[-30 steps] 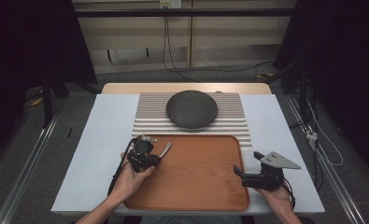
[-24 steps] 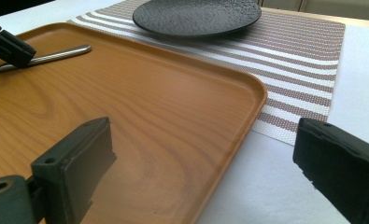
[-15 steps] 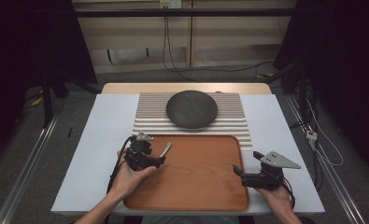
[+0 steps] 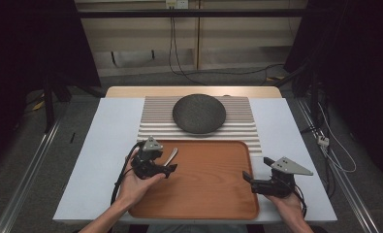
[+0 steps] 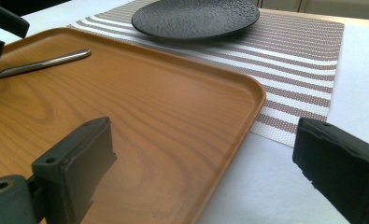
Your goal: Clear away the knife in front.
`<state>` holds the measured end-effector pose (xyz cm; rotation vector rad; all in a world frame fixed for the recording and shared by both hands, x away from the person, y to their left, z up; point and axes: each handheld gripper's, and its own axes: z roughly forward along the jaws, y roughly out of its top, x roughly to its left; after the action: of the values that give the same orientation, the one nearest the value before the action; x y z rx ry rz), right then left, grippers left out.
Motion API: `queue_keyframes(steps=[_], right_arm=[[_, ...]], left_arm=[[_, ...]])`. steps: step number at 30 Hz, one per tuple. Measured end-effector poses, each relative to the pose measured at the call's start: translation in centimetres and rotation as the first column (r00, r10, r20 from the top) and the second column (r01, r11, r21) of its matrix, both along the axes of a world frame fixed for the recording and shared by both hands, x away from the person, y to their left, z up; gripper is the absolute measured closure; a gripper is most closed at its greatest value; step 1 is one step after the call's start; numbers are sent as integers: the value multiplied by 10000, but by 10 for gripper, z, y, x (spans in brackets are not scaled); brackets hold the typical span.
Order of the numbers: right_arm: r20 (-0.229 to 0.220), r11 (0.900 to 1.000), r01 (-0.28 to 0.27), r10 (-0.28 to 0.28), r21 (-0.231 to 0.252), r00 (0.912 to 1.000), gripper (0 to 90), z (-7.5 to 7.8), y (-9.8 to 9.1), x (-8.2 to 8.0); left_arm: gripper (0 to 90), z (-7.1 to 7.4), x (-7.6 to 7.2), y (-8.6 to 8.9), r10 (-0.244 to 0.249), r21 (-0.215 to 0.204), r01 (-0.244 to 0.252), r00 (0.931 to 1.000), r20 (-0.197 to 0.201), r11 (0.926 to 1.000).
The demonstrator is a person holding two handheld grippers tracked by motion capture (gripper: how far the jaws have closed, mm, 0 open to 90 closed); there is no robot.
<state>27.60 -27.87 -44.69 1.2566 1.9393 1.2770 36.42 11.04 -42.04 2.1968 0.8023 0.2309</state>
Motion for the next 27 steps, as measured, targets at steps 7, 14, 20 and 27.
queue_keyframes(steps=[7,14,20,27], right_arm=[[111,10000,2,-2,-25,9999,52,2,1,-2],[77,10000,19,-19,7,10000,52,2,0,-2],[76,10000,13,-12,-19,10000,52,2,1,-2],[129,10000,-24,24,-42,9999,52,2,1,-2]], left_arm=[[776,-9,1,-9,-212,166,219,9989,-416,9996],[900,-17,4,-17,-198,1169,241,9991,-381,9928],[900,-19,7,-17,73,1658,-53,9999,-117,9861],[900,-19,8,-11,50,1714,-34,9999,-90,9852]])
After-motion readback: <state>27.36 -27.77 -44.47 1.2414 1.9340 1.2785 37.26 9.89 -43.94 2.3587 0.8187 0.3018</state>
